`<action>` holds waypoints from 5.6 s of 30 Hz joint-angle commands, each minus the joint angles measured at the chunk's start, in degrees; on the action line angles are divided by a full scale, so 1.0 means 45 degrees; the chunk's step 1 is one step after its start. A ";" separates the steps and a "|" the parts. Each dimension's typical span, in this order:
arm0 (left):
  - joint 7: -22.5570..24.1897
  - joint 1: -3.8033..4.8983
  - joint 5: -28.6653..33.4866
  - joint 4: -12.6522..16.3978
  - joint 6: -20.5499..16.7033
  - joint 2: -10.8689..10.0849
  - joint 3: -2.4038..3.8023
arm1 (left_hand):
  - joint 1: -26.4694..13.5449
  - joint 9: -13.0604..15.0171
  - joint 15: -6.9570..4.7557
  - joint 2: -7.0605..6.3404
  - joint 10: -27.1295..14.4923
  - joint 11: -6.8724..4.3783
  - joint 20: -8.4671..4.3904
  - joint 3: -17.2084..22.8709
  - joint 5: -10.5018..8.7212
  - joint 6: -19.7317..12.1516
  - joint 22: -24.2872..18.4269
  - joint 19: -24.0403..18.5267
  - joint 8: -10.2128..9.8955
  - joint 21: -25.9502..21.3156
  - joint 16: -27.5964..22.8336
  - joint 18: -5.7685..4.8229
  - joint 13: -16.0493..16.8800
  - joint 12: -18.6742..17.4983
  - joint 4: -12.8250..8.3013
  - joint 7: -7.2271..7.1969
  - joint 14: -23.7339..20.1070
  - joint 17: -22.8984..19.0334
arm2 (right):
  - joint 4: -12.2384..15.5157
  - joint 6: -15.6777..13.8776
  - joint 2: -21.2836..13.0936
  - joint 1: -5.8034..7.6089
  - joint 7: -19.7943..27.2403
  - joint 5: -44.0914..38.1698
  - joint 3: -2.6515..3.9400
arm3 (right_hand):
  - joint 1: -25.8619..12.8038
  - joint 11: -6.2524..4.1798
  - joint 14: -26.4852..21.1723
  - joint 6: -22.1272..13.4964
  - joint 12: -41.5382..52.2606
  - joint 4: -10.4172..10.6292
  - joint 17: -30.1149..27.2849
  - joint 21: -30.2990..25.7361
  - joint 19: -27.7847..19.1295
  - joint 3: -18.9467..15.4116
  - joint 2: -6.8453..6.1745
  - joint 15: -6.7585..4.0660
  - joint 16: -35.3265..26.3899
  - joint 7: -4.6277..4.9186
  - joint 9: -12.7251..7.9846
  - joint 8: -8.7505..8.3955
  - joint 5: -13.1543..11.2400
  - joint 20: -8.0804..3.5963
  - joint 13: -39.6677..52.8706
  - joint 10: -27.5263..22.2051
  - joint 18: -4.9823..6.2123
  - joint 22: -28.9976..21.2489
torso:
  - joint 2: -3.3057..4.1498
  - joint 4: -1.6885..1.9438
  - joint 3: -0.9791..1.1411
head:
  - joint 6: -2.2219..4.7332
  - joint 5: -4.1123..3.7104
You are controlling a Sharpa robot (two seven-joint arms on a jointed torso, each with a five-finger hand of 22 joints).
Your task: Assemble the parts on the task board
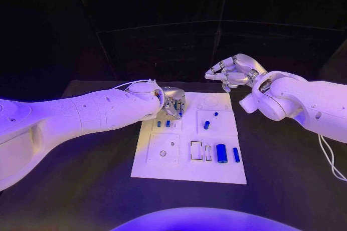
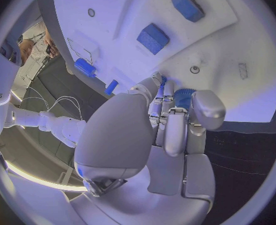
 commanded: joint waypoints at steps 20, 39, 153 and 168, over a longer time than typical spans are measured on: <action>0.0269 -0.0264 -0.0105 -0.0219 0.0008 0.0106 -0.0031 | -0.0359 -0.0237 -0.0058 -0.0170 0.0678 0.0045 0.0044 0.1615 -0.0050 0.0539 0.0316 0.0067 -0.0556 0.0189 0.0067 -0.0213 0.0031 -0.1028 -0.0727 0.0104 0.0330 -0.0120 | 0.0010 0.0032 0.0043 0.0031 0.0112 -0.0002 0.0009 | 0.0068 -0.0021 -0.0062 -0.0074 -0.0038 -0.0076 0.0015 -0.0070 -0.0100 -0.0021 0.0084 -0.0050 -0.0036 -0.0002 0.0015 0.0048 0.0094 -0.0001 0.0000 -0.0080 0.0247 0.0006 | -0.0038 0.0030 -0.0008 | 0.0054 -0.0078; 0.1024 -0.0274 0.0599 0.0861 -0.1948 -0.0939 0.0082 | -0.0600 -0.0288 -0.0067 -0.0349 0.0975 0.0039 0.0030 0.2162 0.0018 0.0781 0.0446 0.0077 -0.0718 0.0261 0.0072 -0.0225 0.0042 -0.1398 -0.1074 0.0117 0.0330 -0.0172 | 0.0006 0.0026 0.0010 0.0030 0.0151 -0.0002 0.0009 | 0.0070 -0.0021 -0.0047 -0.0073 0.0016 -0.0077 0.0055 -0.0054 -0.0081 -0.0016 0.0108 -0.0050 0.0000 -0.0002 0.0018 0.0053 0.0102 0.0000 0.0045 -0.0054 0.0241 0.0035 | -0.0001 0.0008 -0.0013 | 0.0165 -0.0031; -0.0250 -0.0271 0.0937 0.1215 0.0589 -0.2115 0.0781 | -0.1337 -0.0363 -0.0075 -0.0591 0.1198 0.0036 0.0017 0.2238 -0.0040 0.0892 0.0479 0.0029 -0.0988 0.0194 0.0016 -0.0216 0.0068 -0.1877 -0.1137 0.0100 0.0270 -0.0375 | -0.0023 0.0019 0.0025 0.0030 0.0138 -0.0002 0.0009 | 0.0070 -0.0021 -0.0047 -0.0073 0.0016 -0.0077 0.0055 -0.0054 -0.0081 -0.0016 0.0108 -0.0050 0.0000 -0.0002 0.0018 0.0053 0.0102 0.0000 0.0045 -0.0054 0.0241 0.0035 | 0.0000 -0.0001 -0.0004 | -0.0033 0.0095; -0.0343 -0.0271 0.0936 0.1160 0.0348 -0.2066 0.0776 | -0.1638 -0.0600 0.0091 -0.0818 0.0834 0.0249 0.0142 0.2061 -0.0033 0.0182 0.0436 -0.0019 -0.1529 0.0083 -0.0020 -0.0209 0.0049 -0.2272 -0.1120 0.0320 0.0222 -0.0527 | -0.0028 0.0011 0.0031 0.0030 0.0146 -0.0002 0.0009 | 0.0070 -0.0021 -0.0047 -0.0073 0.0016 -0.0077 0.0055 -0.0054 -0.0081 -0.0016 0.0108 -0.0050 0.0000 -0.0002 0.0018 0.0053 0.0102 0.0000 0.0045 -0.0054 0.0241 0.0035 | -0.0004 -0.0007 0.0002 | -0.0050 0.0086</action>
